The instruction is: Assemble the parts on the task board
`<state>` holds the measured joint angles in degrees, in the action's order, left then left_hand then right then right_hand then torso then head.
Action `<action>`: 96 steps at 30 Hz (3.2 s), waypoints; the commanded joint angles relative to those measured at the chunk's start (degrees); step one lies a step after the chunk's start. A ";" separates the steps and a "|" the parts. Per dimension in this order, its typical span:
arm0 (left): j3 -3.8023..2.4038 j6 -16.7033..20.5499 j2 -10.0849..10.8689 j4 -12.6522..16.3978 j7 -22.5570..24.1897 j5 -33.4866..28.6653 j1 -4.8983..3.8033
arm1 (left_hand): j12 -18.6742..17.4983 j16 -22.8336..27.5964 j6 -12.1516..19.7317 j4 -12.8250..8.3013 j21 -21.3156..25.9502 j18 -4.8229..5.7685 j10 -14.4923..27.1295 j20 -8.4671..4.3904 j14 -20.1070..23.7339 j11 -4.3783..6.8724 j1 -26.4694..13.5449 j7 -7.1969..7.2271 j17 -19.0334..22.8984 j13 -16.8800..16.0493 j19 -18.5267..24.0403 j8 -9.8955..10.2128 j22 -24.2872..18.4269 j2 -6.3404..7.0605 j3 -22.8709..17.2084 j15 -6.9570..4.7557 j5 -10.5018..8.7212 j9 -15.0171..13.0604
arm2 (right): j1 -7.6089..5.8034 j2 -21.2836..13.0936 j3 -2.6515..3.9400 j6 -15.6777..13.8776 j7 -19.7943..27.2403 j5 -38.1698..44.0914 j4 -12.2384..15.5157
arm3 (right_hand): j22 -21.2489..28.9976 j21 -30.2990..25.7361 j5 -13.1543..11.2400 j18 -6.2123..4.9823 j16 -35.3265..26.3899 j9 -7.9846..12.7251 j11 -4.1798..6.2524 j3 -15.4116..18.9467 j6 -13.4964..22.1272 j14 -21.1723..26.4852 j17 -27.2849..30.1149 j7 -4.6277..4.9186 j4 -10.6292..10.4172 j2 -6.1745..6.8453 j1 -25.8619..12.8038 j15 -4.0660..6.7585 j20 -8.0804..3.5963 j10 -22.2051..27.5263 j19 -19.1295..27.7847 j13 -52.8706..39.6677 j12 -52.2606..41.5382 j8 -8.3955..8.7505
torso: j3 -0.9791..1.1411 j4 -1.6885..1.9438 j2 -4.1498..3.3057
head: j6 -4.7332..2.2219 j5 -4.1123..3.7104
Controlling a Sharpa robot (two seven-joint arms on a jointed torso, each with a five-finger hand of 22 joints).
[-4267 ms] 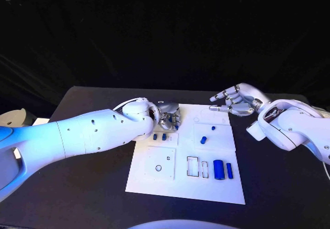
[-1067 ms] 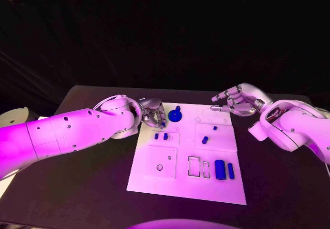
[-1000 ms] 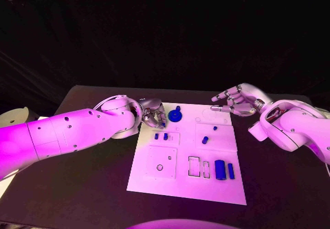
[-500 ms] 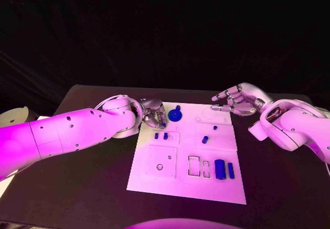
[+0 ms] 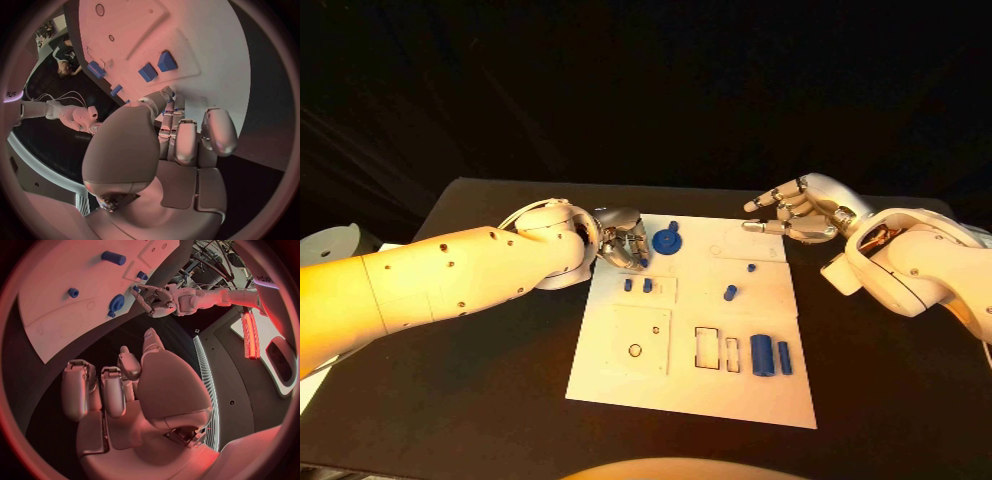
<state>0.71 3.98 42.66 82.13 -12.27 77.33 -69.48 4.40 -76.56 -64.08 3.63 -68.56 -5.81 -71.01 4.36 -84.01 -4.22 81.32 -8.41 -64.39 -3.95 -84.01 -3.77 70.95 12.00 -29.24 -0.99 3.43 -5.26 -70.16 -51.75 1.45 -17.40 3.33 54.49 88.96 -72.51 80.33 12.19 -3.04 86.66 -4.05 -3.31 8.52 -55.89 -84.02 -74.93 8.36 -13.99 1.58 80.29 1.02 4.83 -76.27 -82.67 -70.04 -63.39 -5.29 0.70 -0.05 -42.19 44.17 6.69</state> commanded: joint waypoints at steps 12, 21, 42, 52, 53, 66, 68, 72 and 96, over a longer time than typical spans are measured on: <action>0.05 -1.48 -0.03 -0.25 -1.01 0.21 0.04 | -0.80 0.38 3.42 -0.50 0.70 0.97 0.86 0.80 -1.42 -0.87 -1.08 -1.09 0.62 0.09 0.00 0.34 -0.43 0.56 -0.05 0.84 -0.14 1.30 | 0.04 -0.01 0.00 0.56 0.41 0.49 0.03 | 0.04 -0.27 0.38 -0.68 -0.39 -0.09 0.11 0.41 -0.24 -4.75 -10.46 -0.19 0.07 -0.55 0.04 0.11 -0.06 0.30 0.33 0.05 0.11 -0.24 | 0.00 0.00 0.02 | -0.04 0.00; 0.05 -0.84 0.71 -1.06 -0.79 -0.81 0.03 | -0.87 0.41 3.79 -0.69 1.03 0.89 1.19 0.91 -1.37 -0.94 -0.96 -1.06 0.79 0.12 0.13 0.31 -0.68 0.68 -0.13 0.91 -0.13 1.43 | 0.04 -0.09 0.00 1.42 -1.84 2.98 -0.67 | 6.25 -4.26 0.43 -1.93 -3.86 -0.12 0.29 0.06 -0.60 -3.57 -6.68 -0.33 0.92 -1.91 2.25 0.32 -0.20 11.98 3.16 16.04 21.59 -0.48 | -0.03 0.00 0.00 | -0.10 -0.19; 0.37 3.47 6.16 -1.76 28.20 -81.95 -0.31 | 2.27 18.38 2.83 1.82 32.44 -4.71 2.98 2.14 11.80 -1.34 -4.17 -1.37 29.80 -0.53 13.95 -0.79 -25.25 -2.19 0.71 1.70 0.16 1.30 | 2.45 0.18 -0.09 10.16 -11.96 43.56 0.46 | 7.84 -5.91 -4.03 -2.14 -9.10 0.06 0.87 -15.10 -8.41 -3.42 -0.85 -2.58 1.62 2.83 12.32 1.42 -0.93 10.24 2.21 56.97 56.02 0.75 | -0.06 0.17 0.09 | -1.15 -2.60; 0.80 2.61 7.56 0.61 29.73 -87.63 -0.27 | 2.91 19.23 2.63 1.44 33.00 -4.70 2.97 2.07 12.66 -1.26 -4.02 -1.33 31.56 -0.63 14.08 -1.00 -25.66 -2.33 1.32 1.64 0.20 1.28 | 3.32 1.57 -0.33 11.14 -12.68 47.62 0.38 | 8.79 -6.75 -5.56 -2.19 -10.01 0.15 0.99 -19.81 -8.17 -3.41 0.45 -2.87 1.05 4.93 10.81 2.11 -1.77 9.81 2.20 61.90 58.19 1.63 | -0.12 0.05 -0.03 | -1.45 -2.93; 0.81 2.62 7.61 0.71 29.79 -87.84 -0.27 | 2.92 19.23 2.63 1.43 33.01 -4.70 2.97 2.07 12.67 -1.26 -4.02 -1.33 31.57 -0.63 14.09 -1.01 -25.67 -2.33 1.33 1.64 0.20 1.28 | 3.35 1.75 -0.35 11.22 -12.70 47.75 0.31 | 8.86 -6.81 -5.65 -2.21 -10.05 0.16 0.97 -20.20 -8.10 -3.41 0.52 -2.83 1.06 5.05 10.73 2.11 -1.78 9.79 2.21 62.21 58.30 1.66 | -0.08 0.04 -0.01 | -1.46 -2.94; 0.85 2.59 7.98 1.77 30.05 -88.50 -0.27 | 3.17 19.26 2.56 1.27 33.23 -4.70 3.01 2.06 12.82 -1.23 -3.93 -1.30 31.79 -0.67 14.12 -1.09 -25.84 -2.45 1.55 1.63 0.22 1.28 | 3.81 3.60 -0.65 11.68 -12.35 48.18 -0.80 | 9.17 -7.12 -6.39 -2.25 -10.20 0.12 0.83 -22.63 -8.14 -3.41 0.85 -2.66 0.93 5.61 9.58 2.03 -1.74 9.28 2.19 63.94 58.61 1.61 | -0.04 0.01 -0.03 | -1.26 -3.06; 0.85 2.54 8.00 1.87 30.01 -88.51 -0.27 | 3.24 19.27 2.52 1.17 33.30 -4.70 3.03 2.05 12.87 -1.22 -3.85 -1.28 31.87 -0.67 14.12 -1.13 -25.89 -2.48 1.60 1.61 0.22 1.27 | 3.85 3.84 -0.67 11.76 -12.28 48.16 -0.90 | 9.14 -7.12 -6.51 -2.24 -10.21 0.11 0.81 -23.03 -8.20 -3.41 0.88 -2.64 0.92 5.62 9.39 2.00 -1.72 9.16 2.16 64.18 58.61 1.60 | -0.02 0.07 -0.06 | -1.44 -3.12; 0.85 2.51 8.02 1.98 29.93 -88.52 -0.27 | 3.24 19.27 2.52 1.17 33.30 -4.70 3.04 2.05 12.87 -1.22 -3.85 -1.28 31.88 -0.67 14.12 -1.13 -25.89 -2.48 1.61 1.61 0.22 1.27 | 3.90 4.23 -0.70 12.09 -12.17 48.02 -1.13 | 9.23 -7.21 -6.67 -2.25 -10.23 0.08 0.79 -23.66 -8.31 -3.41 0.94 -2.62 0.91 5.55 9.08 1.96 -1.68 8.95 2.15 64.53 58.60 1.57 | -0.01 0.02 0.00 | -1.45 -3.07; 0.85 3.43 8.15 2.24 29.04 -87.37 -0.28 | 3.78 19.03 2.77 0.61 33.73 -4.68 3.56 2.00 12.94 -1.25 -3.34 -1.35 32.33 -0.66 13.91 -1.13 -26.29 -3.18 1.93 1.60 0.25 1.35 | 4.20 5.13 -0.82 15.79 -12.81 49.96 -1.47 | 8.23 -6.65 -9.01 -2.08 -9.70 -1.33 1.73 -30.65 -13.00 -3.62 0.94 -3.42 4.35 3.06 7.20 2.40 -2.01 4.04 1.47 65.94 58.39 0.32 | -0.01 0.06 0.02 | -0.93 -3.02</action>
<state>1.59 7.78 50.83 84.19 16.54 -10.37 -69.71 7.98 -57.64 -61.12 4.34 -35.05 -9.82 -67.77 6.33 -71.38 -5.62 77.94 -9.81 -32.10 -4.56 -70.20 -4.76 44.72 9.20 -27.41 0.62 3.44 -3.88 -66.67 -46.75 1.19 -4.64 -8.90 102.87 87.50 -64.21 73.35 3.06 -4.41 76.79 -5.28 -1.97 -21.86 -68.35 -84.13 -74.07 4.94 -9.69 5.17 87.53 2.99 2.86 -71.30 -80.95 -4.09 -5.20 -4.80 0.69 -0.03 -42.20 43.22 3.68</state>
